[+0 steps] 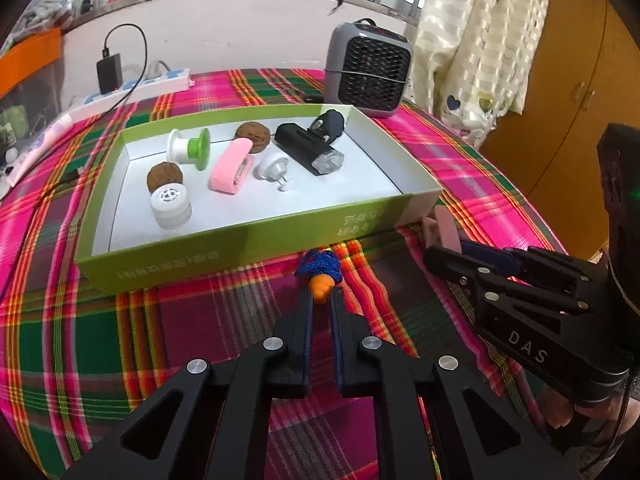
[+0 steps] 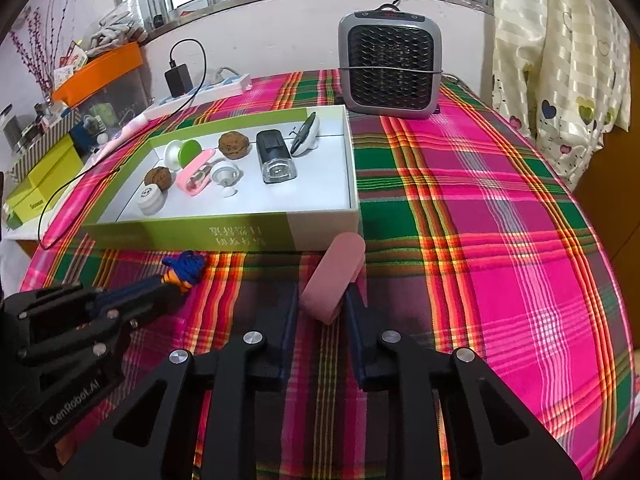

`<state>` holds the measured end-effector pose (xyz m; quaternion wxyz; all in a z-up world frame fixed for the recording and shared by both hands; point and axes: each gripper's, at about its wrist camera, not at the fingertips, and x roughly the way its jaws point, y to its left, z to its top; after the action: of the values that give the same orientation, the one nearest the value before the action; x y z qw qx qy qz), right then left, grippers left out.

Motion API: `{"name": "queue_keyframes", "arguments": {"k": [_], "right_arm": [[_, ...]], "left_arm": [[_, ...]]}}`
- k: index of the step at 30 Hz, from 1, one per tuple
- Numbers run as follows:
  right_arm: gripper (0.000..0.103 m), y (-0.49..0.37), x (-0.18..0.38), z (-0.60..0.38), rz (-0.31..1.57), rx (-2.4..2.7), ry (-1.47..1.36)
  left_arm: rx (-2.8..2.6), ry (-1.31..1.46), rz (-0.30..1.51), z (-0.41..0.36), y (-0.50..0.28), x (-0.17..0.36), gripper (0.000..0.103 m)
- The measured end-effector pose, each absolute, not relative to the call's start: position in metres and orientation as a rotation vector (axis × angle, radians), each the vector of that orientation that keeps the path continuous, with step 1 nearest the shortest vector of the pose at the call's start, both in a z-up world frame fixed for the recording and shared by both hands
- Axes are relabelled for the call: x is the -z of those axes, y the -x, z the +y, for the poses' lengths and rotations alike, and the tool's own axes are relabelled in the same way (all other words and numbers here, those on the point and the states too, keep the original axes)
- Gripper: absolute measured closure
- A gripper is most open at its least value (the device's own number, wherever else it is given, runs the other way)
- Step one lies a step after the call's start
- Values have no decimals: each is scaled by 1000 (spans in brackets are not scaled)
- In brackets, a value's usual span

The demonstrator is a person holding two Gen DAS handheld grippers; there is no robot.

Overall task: Organize objects
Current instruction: 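Grasp the blue-and-orange toy with the left tool while the right grasps the pink clip, then lift the blue-orange toy with the left tool while the right lifts the pink clip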

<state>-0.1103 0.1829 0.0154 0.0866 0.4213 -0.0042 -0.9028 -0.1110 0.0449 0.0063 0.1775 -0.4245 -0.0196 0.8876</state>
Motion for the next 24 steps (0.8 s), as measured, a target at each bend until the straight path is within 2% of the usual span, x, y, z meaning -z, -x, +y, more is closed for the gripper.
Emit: {"name": "queue_keyframes", "arguments": {"k": [2, 4, 6, 17, 19, 24], "right_arm": [[79, 110, -16, 183, -14, 2687, -1255], [79, 109, -15, 184, -12, 2685, -1255], [79, 110, -15, 184, -13, 2681, -1258], [79, 110, -15, 183, 3, 2676, -1258], [79, 110, -15, 183, 1, 2676, -1258], [79, 110, -15, 183, 5, 2676, -1257]], "left_arm": [[-2507, 1199, -75, 42, 112, -7, 92], [-2510, 1195, -80, 40, 112, -8, 76], [-2522, 1195, -64, 40, 114, -7, 71], [-2524, 1204, -15, 50, 123, -4, 72], [-2521, 1205, -12, 50, 123, -4, 83], [-2525, 1207, 1, 52, 122, -5, 88]]}}
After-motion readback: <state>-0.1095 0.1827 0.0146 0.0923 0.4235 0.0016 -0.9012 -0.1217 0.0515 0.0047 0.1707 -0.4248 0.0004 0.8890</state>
